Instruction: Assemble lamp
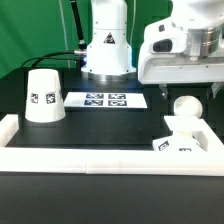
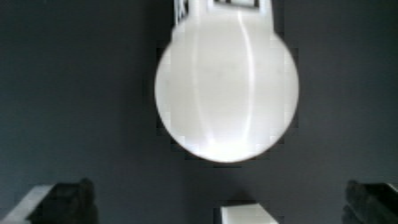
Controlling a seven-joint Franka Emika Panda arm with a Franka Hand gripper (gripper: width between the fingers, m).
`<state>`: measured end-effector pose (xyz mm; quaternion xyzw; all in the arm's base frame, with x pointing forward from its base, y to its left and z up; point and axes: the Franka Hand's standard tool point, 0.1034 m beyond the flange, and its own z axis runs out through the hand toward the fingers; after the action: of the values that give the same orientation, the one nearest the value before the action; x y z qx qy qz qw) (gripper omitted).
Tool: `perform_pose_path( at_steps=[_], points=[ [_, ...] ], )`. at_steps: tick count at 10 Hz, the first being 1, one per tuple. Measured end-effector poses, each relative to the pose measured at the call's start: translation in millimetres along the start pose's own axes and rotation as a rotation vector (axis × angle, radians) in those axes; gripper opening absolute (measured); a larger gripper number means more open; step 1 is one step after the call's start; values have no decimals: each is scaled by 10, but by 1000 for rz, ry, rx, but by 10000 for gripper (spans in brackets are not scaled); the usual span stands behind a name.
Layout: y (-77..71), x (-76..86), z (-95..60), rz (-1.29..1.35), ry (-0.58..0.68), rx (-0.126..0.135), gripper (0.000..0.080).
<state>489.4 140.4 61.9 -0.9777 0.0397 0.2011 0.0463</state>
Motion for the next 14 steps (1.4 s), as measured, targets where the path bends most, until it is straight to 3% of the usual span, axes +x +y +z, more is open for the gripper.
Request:
perform_pose_path(
  at_steps=[2, 4, 7, 10, 13, 14],
  points=[
    [15, -32, 29, 7, -136, -9, 698],
    [-68, -138, 82, 0, -261, -22, 698],
    [-32, -138, 183, 2, -407, -30, 698],
    [-36, -86, 205, 2, -399, -28, 698],
    [-96, -126, 293, -7, -406, -29, 698],
    [-65, -174, 309, -8, -464, -34, 698]
  ],
)
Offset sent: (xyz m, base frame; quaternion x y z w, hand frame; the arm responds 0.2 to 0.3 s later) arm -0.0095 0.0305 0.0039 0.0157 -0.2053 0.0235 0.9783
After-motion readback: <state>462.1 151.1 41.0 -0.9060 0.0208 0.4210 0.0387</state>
